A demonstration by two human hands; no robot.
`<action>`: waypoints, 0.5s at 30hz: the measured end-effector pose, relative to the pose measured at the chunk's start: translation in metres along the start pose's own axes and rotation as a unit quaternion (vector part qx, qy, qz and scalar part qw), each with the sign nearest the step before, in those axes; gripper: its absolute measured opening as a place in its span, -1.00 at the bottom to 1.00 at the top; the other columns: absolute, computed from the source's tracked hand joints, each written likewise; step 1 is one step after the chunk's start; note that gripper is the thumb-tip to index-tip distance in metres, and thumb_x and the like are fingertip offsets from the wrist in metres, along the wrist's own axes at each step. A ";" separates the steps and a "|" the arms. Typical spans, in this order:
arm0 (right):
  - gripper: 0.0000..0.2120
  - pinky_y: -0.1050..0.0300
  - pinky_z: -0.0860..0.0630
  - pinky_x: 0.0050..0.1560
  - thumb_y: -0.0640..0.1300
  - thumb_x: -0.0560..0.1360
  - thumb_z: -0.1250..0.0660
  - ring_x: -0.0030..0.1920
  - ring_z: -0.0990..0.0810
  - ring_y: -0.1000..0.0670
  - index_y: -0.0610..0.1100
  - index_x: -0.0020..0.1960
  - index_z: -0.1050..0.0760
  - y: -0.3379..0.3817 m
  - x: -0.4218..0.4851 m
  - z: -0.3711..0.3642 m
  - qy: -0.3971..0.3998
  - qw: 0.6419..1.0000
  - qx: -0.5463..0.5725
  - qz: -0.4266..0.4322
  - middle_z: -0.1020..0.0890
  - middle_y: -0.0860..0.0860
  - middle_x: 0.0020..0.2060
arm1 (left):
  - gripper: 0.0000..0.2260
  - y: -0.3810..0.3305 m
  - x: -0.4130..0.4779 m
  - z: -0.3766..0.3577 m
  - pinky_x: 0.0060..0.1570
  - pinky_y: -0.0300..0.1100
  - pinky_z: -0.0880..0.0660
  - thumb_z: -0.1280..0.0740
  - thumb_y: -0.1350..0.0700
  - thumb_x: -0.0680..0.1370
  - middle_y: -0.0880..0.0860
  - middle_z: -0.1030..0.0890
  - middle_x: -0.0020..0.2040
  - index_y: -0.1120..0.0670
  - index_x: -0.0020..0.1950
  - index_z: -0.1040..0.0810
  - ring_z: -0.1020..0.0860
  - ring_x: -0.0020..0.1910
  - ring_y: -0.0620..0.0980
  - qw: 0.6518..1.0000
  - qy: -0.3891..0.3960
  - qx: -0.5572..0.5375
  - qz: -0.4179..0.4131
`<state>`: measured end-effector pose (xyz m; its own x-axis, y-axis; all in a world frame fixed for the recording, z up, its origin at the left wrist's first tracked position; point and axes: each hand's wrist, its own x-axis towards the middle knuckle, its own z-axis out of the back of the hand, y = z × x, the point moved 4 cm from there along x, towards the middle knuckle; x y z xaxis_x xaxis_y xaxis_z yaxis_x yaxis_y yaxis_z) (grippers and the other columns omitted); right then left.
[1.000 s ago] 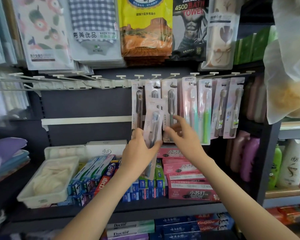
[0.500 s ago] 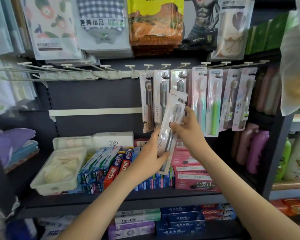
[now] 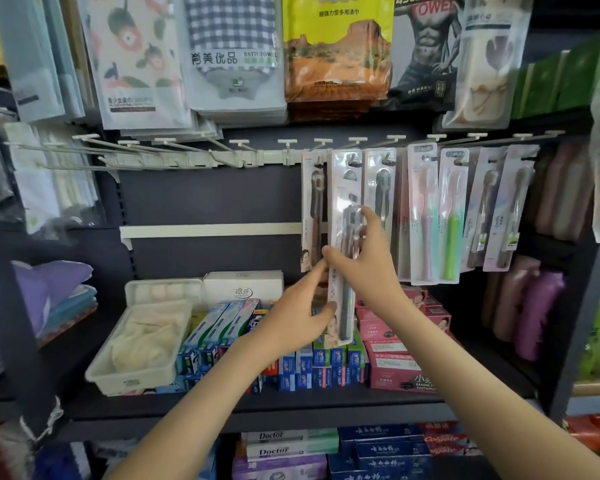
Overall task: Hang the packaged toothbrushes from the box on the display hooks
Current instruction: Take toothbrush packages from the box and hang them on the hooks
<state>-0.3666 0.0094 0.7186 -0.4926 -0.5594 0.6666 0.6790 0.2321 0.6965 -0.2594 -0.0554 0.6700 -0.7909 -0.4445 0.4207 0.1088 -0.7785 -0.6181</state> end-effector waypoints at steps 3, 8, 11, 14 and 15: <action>-0.23 0.22 -0.23 0.24 -0.12 0.47 -0.41 0.33 -0.26 0.08 0.01 0.54 -0.05 0.001 0.008 -0.002 0.034 0.998 -0.051 0.004 -0.25 -0.04 0.41 | -0.43 0.003 0.004 0.011 0.25 -0.19 -0.42 -0.28 0.08 0.60 -0.12 -0.40 0.39 -0.10 0.54 -0.11 -0.44 0.22 -0.22 0.998 -0.037 0.044 -0.013; -0.23 0.02 -0.39 0.28 -0.11 0.51 -0.37 0.34 -0.40 -0.10 0.03 0.57 0.01 0.005 0.029 -0.011 0.087 0.981 -0.173 0.022 -0.32 -0.07 0.43 | -0.50 0.026 0.020 0.035 0.18 -0.24 -0.42 -0.29 0.07 0.60 -0.01 -0.39 0.39 0.03 0.50 -0.23 -0.47 0.19 -0.15 0.990 -0.116 0.078 0.010; -0.27 0.07 -0.40 0.19 -0.11 0.53 -0.33 0.31 -0.43 -0.11 0.01 0.56 0.01 0.013 0.051 -0.018 0.074 0.972 -0.220 0.040 -0.33 -0.09 0.43 | -0.51 0.035 0.033 0.050 0.25 -0.10 -0.44 -0.28 0.07 0.60 0.00 -0.38 0.40 0.05 0.50 -0.23 -0.45 0.28 -0.07 0.985 -0.146 0.087 0.022; -0.28 0.03 -0.41 0.19 -0.14 0.54 -0.30 0.30 -0.41 -0.16 -0.02 0.57 0.01 0.019 0.072 -0.029 0.044 0.966 -0.248 0.057 -0.34 -0.13 0.40 | -0.50 0.035 0.047 0.070 0.28 -0.08 -0.41 -0.27 0.08 0.60 0.05 -0.34 0.44 0.08 0.51 -0.21 -0.41 0.34 0.00 0.976 -0.191 0.109 0.009; -0.29 0.00 -0.42 0.19 -0.15 0.54 -0.29 0.30 -0.40 -0.17 -0.03 0.57 0.02 0.019 0.076 -0.033 0.033 0.963 -0.259 0.067 -0.33 -0.13 0.39 | -0.49 0.032 0.051 0.077 0.29 -0.09 -0.39 -0.27 0.09 0.60 0.07 -0.31 0.45 0.10 0.52 -0.21 -0.38 0.36 0.02 0.969 -0.211 0.130 0.001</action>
<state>-0.3733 -0.0549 0.7741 -0.3582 -0.6047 0.7114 0.9228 -0.1134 0.3682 -0.2494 -0.1373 0.7226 -0.4804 -0.5444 0.6876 0.3008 -0.8387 -0.4539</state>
